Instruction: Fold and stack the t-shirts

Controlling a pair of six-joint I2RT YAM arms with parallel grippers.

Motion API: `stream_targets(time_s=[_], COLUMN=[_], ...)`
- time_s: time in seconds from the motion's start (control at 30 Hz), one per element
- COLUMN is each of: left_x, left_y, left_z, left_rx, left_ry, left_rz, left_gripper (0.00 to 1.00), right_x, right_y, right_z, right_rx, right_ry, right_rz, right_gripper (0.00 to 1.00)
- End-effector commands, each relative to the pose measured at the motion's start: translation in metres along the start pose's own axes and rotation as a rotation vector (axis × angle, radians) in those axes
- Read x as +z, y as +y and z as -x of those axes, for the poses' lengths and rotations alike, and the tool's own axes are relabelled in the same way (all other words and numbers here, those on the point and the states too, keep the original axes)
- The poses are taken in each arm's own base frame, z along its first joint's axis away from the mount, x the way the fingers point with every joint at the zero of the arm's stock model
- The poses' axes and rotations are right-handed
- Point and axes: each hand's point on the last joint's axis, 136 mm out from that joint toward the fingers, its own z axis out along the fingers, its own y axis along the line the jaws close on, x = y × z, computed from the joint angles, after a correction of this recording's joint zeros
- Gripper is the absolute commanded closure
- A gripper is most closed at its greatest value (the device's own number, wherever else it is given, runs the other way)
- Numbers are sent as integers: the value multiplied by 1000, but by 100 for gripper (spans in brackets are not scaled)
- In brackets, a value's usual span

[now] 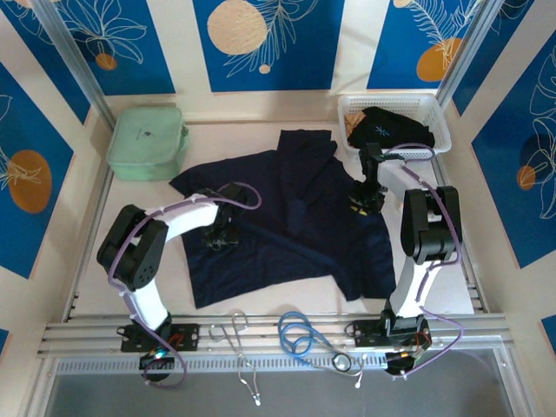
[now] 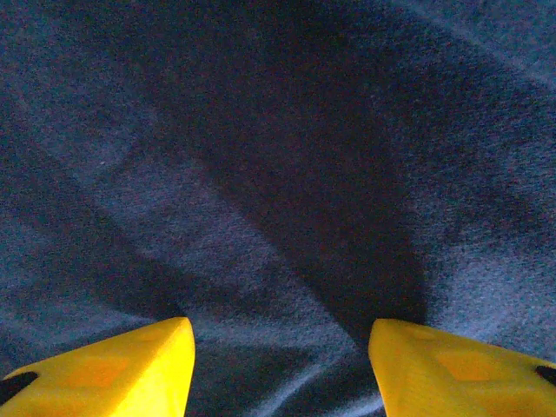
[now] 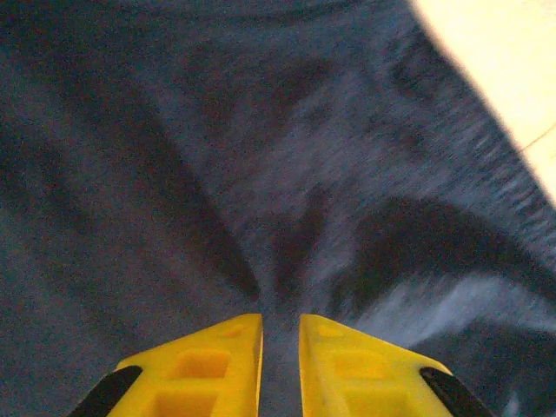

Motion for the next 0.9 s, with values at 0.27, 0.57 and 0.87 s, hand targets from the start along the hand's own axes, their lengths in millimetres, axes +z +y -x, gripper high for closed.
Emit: stream_targets(time_s=[0.27,0.57,0.87], left_x=[14,15,22], left_y=[32,42,41], left_z=[-55,-55,-2], left_rx=[-81,-77,-63], left_ry=[97,90,71], left_rz=[84,131,159], left_gripper=[41,38,38], right_x=[20,9,-2], right_y=[-48,-88,-89], right_z=[-14,-46,-68], right_rx=[252,373,420], right_ry=[84,80,68], right_rz=[29,70,123], right_gripper=[90,91,91])
